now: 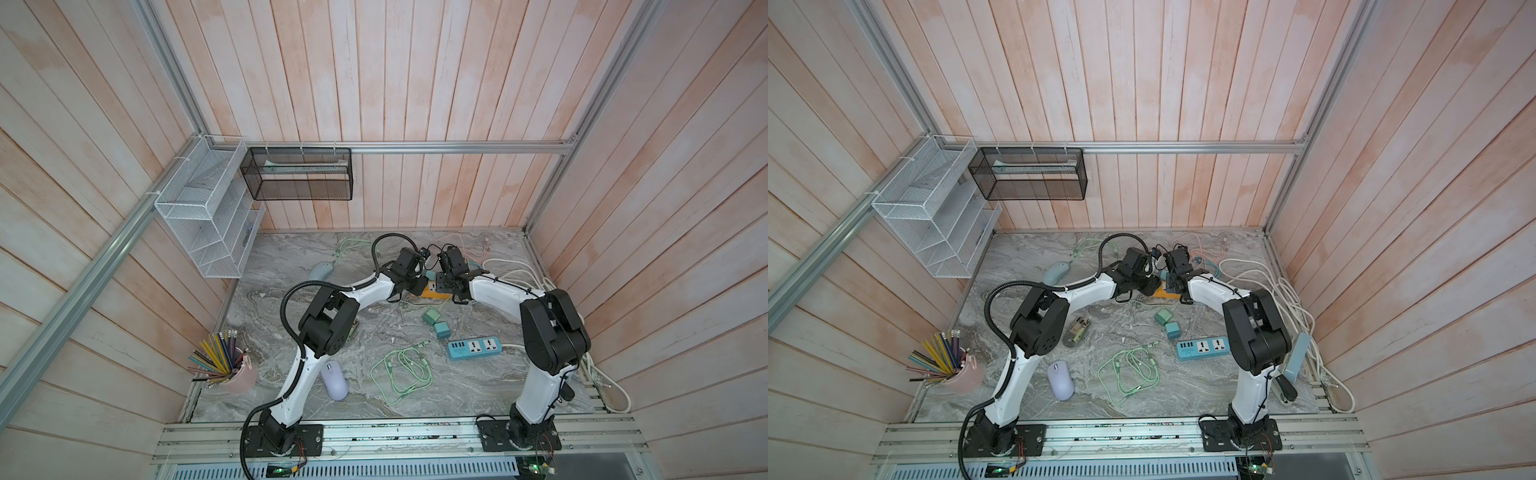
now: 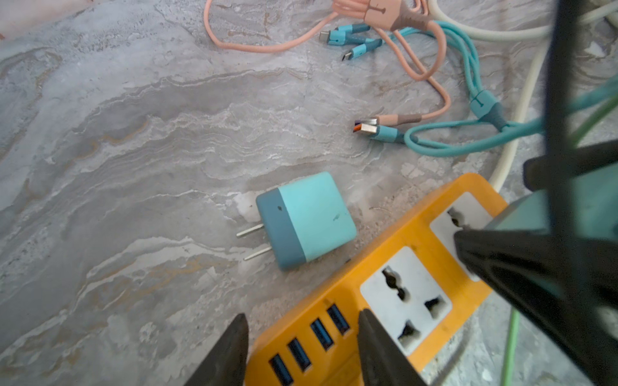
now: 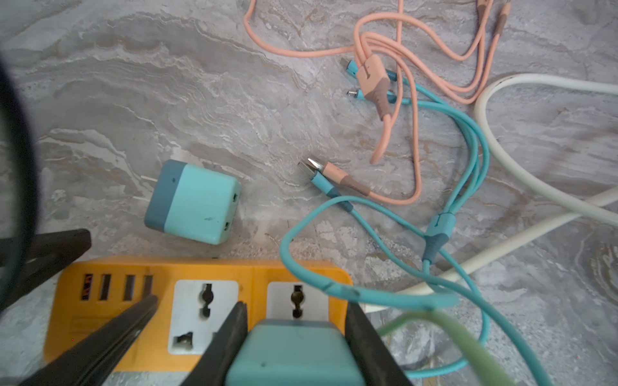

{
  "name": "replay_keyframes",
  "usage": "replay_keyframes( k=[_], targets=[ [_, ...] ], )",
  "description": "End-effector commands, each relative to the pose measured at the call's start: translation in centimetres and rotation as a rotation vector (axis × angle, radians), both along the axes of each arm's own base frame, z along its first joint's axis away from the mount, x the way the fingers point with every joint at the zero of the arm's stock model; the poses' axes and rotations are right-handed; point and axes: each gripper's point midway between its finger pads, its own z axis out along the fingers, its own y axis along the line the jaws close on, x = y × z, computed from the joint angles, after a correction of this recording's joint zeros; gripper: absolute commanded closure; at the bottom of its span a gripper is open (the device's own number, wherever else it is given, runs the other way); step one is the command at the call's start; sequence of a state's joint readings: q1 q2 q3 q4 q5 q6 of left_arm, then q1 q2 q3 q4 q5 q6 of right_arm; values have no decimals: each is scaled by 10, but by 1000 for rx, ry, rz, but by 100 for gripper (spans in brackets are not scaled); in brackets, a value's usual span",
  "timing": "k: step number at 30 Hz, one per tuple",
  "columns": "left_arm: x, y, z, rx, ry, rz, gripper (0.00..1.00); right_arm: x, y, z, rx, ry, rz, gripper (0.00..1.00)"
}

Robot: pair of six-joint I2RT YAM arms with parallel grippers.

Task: Unplug the wireless mouse
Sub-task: Remove the plug from the socket.

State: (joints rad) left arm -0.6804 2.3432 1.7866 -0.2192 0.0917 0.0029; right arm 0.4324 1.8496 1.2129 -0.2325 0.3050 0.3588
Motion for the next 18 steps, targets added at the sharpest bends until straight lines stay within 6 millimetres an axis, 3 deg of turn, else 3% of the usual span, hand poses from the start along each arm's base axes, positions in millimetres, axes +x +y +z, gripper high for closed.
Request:
replay_keyframes(
  k=[1, 5, 9, 13, 16, 18],
  targets=[
    [-33, 24, -63, 180, 128, -19, 46, 11, 17, 38, 87, -103, 27, 82],
    [-31, 21, -38, 129, 100, -12, 46, 4, 15, 55, 98, -126, 32, 85],
    [-42, 6, 45, -58, 0, -79, 45, -13, 8, 85, 112, -177, 56, 85],
    [-81, 8, 144, -304, -202, -207, 45, -43, 14, 106, 181, -203, 159, 84],
    [-129, 21, 192, -417, -389, -369, 45, -73, 38, 114, 313, -180, 311, 84],
    [-160, 33, 205, -437, -489, -459, 45, -95, 56, 119, 417, -155, 414, 84]
  ],
)
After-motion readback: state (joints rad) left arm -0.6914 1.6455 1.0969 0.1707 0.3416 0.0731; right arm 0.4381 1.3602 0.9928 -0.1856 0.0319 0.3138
